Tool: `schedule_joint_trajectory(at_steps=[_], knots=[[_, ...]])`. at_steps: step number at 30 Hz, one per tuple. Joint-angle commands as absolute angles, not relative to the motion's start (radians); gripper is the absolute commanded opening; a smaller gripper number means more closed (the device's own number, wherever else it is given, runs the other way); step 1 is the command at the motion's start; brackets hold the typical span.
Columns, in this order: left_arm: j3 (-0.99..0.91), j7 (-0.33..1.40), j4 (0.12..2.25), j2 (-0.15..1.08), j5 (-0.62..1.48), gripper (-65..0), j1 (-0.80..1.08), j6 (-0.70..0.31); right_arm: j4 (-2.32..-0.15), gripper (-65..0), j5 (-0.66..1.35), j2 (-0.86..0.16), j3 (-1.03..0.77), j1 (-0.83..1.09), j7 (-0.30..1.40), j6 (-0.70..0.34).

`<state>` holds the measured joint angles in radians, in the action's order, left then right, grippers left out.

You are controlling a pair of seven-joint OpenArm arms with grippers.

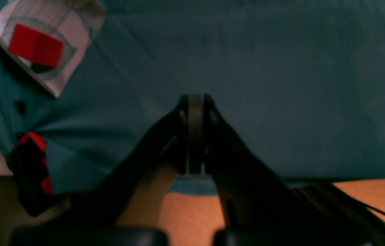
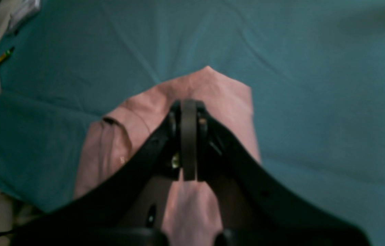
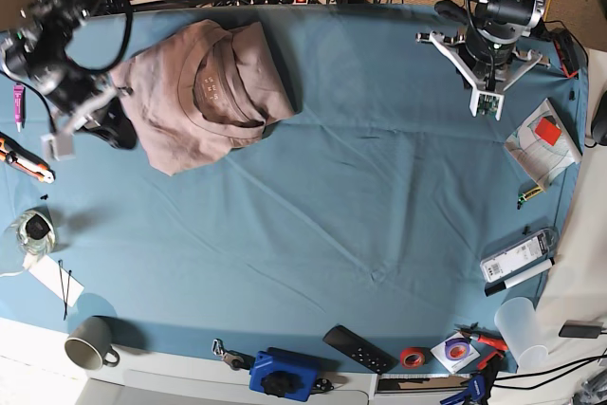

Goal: Fold the T-shirt properly
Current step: 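Release the shirt and raise the right gripper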

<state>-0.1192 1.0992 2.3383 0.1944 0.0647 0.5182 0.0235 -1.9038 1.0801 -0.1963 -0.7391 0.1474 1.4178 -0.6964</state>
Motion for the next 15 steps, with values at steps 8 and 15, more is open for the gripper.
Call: schedule_joint_trajectory(at_steps=[8,15], knots=[[-0.121,1.11,2.356,0.203,0.064,-65.0,0.554,-0.051,-2.095,-65.0,1.118,-0.213,-0.89,0.346,1.396,-0.698],[-0.2,1.128,2.356,0.203,0.067,-65.0,0.59,-0.051,-2.102,-65.0,1.119,-0.213,-0.926,0.496,1.396,-0.698]])
